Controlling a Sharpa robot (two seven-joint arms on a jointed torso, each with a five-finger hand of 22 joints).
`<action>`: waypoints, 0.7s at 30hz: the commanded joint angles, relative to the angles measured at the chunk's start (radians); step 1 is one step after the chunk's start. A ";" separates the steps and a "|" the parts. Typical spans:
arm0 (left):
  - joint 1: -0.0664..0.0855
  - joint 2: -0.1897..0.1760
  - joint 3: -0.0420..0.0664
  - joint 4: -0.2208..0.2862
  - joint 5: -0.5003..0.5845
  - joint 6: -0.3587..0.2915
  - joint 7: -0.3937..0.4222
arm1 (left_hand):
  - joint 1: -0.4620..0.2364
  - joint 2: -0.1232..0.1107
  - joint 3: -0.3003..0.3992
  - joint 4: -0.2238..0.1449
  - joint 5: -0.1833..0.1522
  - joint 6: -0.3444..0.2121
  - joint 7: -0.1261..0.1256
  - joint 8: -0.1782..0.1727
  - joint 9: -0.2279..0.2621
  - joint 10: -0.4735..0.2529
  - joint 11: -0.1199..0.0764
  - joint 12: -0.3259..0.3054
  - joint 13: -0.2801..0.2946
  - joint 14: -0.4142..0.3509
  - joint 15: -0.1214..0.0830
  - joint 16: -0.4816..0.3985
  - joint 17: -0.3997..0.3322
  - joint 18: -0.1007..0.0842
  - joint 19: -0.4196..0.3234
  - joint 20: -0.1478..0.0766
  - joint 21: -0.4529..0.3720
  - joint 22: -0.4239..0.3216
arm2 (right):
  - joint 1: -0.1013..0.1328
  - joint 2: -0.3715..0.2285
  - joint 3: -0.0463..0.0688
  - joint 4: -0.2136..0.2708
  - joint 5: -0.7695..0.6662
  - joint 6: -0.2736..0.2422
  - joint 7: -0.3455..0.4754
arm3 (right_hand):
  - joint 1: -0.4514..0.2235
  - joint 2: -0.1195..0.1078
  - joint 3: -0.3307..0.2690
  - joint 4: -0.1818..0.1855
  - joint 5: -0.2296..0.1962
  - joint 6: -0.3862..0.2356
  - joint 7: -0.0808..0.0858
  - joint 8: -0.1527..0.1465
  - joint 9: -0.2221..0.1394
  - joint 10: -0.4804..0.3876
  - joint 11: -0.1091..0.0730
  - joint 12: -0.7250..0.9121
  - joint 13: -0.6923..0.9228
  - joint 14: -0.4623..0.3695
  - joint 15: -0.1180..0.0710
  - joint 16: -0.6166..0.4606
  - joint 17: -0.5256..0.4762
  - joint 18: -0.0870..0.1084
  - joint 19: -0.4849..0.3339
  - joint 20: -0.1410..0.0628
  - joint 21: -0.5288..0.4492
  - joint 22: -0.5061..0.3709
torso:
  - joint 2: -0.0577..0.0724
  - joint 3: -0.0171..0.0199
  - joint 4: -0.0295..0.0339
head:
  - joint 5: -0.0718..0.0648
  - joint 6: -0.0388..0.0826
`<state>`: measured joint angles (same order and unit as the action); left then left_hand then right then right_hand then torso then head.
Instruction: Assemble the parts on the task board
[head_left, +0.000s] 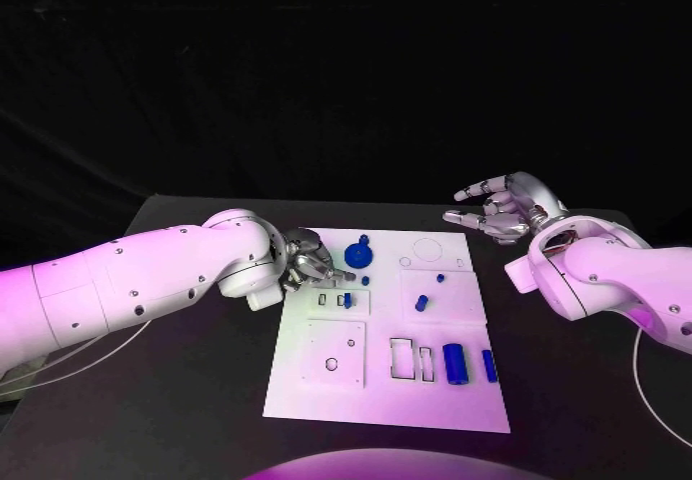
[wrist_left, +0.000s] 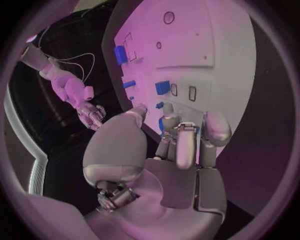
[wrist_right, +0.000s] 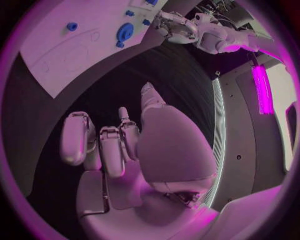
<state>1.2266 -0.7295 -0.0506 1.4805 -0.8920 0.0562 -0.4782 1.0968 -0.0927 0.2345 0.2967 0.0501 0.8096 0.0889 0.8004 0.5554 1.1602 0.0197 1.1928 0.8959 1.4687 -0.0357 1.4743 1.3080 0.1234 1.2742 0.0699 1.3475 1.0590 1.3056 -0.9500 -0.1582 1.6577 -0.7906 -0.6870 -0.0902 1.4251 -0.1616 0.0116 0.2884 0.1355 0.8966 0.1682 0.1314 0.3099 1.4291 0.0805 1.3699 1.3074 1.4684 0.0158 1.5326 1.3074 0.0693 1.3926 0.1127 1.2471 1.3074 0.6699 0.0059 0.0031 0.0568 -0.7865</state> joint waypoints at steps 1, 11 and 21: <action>0.004 0.012 -0.002 -0.005 -0.045 0.054 -0.027 | -0.010 -0.002 -0.007 -0.002 -0.001 -0.001 -0.005 0.005 0.004 0.006 -0.005 0.006 0.002 0.024 -0.008 0.005 0.045 -0.020 -0.002 -0.007 0.007 0.001 | 0.000 0.003 0.000 -0.003 -0.002 0.013 0.001 | -0.005 0.005 0.000 0.002 -0.007 0.004 -0.002 0.005 0.000 -0.007 0.001 -0.006 0.080 0.068 -0.007 -0.005 0.127 0.013 -0.009 0.002 -0.003 0.024 | 0.003 -0.0007 -0.0002 | 0.000 0.000; 0.012 0.043 -0.009 -0.037 -0.067 0.108 -0.036 | -0.013 0.002 -0.009 -0.002 -0.001 -0.005 -0.005 0.010 0.009 0.002 -0.005 0.005 -0.003 0.022 -0.008 0.003 0.040 -0.021 0.001 -0.008 0.010 0.008 | 0.000 0.008 -0.001 -0.011 -0.005 0.016 -0.005 | -0.006 0.005 -0.001 0.002 -0.007 0.004 -0.002 0.005 0.000 -0.008 0.001 -0.008 0.078 0.068 -0.008 -0.007 0.124 0.013 -0.010 0.001 -0.006 0.022 | 0.004 -0.0004 0.0019 | -0.002 -0.003; 0.014 0.064 -0.013 -0.051 -0.054 0.127 -0.039 | -0.014 0.004 -0.010 -0.002 -0.001 -0.007 -0.005 0.011 0.011 0.006 -0.005 0.010 0.006 0.022 -0.008 0.002 0.040 -0.022 0.004 -0.008 0.013 0.013 | 0.000 0.014 -0.001 -0.016 -0.005 0.013 -0.005 | -0.009 0.005 -0.005 0.002 -0.006 0.000 -0.003 0.006 0.000 -0.023 0.000 -0.028 0.060 0.062 -0.008 -0.015 0.102 0.018 -0.021 0.000 -0.028 0.007 | 0.006 -0.0032 0.0007 | 0.006 -0.003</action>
<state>1.2391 -0.6693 -0.0633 1.4300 -0.9463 0.1480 -0.5123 1.0931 -0.0886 0.2317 0.2938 0.0501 0.8061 0.0855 0.8061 0.5650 1.1638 0.0161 1.1996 0.8995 1.4651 -0.0392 1.4743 1.3079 0.1081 1.2778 0.0662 1.3555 1.0714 1.3053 -0.9381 -0.1592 1.6423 -0.7901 -0.6848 -0.0945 1.4234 -0.1600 0.0115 0.2884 0.1355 0.8965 0.1682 0.1314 0.3096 1.4123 0.0795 1.3443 1.3073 1.4647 0.0122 1.5226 1.3073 0.0694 1.3784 0.1127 1.2215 1.3080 0.6756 0.0036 0.0041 0.0626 -0.7907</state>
